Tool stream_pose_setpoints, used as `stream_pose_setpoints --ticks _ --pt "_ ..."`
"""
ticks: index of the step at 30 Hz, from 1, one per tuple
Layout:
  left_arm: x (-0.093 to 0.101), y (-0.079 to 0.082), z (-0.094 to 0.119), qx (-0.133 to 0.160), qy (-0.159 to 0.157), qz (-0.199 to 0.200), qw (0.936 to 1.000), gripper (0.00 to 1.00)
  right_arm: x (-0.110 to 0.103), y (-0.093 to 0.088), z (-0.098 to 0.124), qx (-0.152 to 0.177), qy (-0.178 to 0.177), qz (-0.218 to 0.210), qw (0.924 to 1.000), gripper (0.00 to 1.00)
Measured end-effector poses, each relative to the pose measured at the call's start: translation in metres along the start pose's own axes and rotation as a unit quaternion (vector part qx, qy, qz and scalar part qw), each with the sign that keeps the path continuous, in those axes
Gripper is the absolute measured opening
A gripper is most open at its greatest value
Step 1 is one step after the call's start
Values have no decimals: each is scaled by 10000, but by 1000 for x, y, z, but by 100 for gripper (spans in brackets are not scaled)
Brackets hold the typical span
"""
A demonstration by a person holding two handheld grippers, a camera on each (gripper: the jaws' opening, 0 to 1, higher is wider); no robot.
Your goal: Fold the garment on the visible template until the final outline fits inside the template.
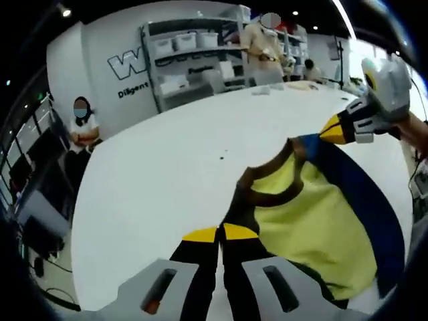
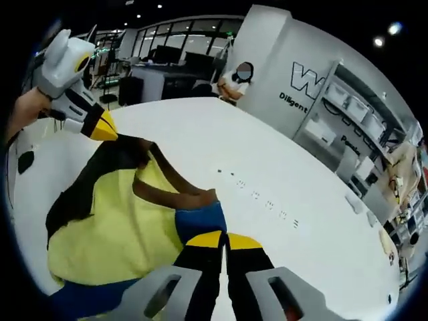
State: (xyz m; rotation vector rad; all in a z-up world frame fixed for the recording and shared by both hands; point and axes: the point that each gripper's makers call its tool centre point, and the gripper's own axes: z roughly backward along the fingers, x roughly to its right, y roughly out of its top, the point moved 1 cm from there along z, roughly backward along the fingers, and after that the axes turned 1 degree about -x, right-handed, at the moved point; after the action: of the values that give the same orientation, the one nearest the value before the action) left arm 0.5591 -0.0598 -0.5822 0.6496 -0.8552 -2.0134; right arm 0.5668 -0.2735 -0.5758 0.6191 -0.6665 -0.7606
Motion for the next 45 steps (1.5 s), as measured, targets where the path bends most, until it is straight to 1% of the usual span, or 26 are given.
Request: stream_pose_setpoints --ticks 2,5,8,10,12,15,19,23,25,26,27,28,29,30,31,32,33,34,36,38,39,40,42,43,44,45 --pt "-2 -3 -8 -53 10 8 10000 0 0 -1 -7 -23 -4 6 10000 0" --pt "-8 -8 -22 -99 92 -31 9999 0 0 -9 -19 -228 -32 105 9997 0" --pt "-13 -18 -33 -264 169 89 9995 0 0 -15 -31 -322 52 -69 9994 0" --pt "-13 -20 -39 -243 118 202 9994 0 0 -20 -38 -384 136 -286 9988 0" --pt "-15 -21 -43 -200 173 246 9993 0 1 -22 -43 -404 135 -379 9984 0" --pt "-19 -25 -49 -246 272 61 9993 0 4 -26 -50 -363 84 -500 9981 0" --pt "-18 -25 -55 -222 245 132 9994 0 3 -30 -58 -411 56 -495 9979 0" --pt "-16 -33 -63 -366 274 -233 9987 0 0 -35 -65 -468 5 -388 9981 0" --pt "-14 -36 -64 -390 214 206 9988 0 -1 -36 -67 -484 12 -361 9982 0" --pt "-17 -36 -66 -365 238 151 9989 0 -1 -36 -69 -477 41 -375 9982 0" --pt "-20 -39 -67 -400 314 3 9987 0 -2 -36 -71 -467 70 -433 9979 0" --pt "-22 -41 -67 -462 359 -27 9983 0 -1 -36 -72 -442 64 -520 9976 0" --pt "-22 -42 -67 -465 360 2 9983 0 3 -34 -72 -360 -51 -784 9963 0" --pt "-23 -39 -64 -303 426 309 9982 0 6 -32 -70 -300 -168 -991 9945 0" --pt "-23 -36 -62 -172 381 571 9975 2 11 -28 -68 -132 -258 -1229 9920 0" --pt "-23 -30 -60 72 304 738 9968 4 13 -23 -65 29 -265 -1436 9893 0" --pt "-23 -29 -57 75 242 739 9969 7 15 -20 -62 155 -269 -1646 9859 0" --pt "-27 -31 -53 10 292 707 9971 11 15 -19 -59 197 -217 -1781 9836 1" --pt "-30 -32 -48 12 348 675 9971 17 12 -19 -54 239 -79 -2038 9787 10" --pt "-30 -31 -41 64 335 795 9963 24 4 -20 -51 192 179 -2363 9713 22" --pt "-29 -30 -38 131 303 890 9955 27 2 -20 -48 182 281 -2388 9705 25" --pt "-25 -30 -34 157 222 855 9960 30 4 -21 -46 173 252 -2282 9731 27" --pt "-21 -30 -28 203 170 814 9963 34 3 -22 -39 192 268 -2250 9738 27" --pt "-13 -24 -23 448 -25 691 9966 38 -1 -22 -35 191 412 -2320 9716 28" --pt "-11 -22 -20 559 -49 697 9960 41 -6 -21 -33 205 547 -2503 9664 31" --pt "-10 -25 -16 513 -45 695 9962 44 -9 -22 -31 185 657 -2572 9639 35"
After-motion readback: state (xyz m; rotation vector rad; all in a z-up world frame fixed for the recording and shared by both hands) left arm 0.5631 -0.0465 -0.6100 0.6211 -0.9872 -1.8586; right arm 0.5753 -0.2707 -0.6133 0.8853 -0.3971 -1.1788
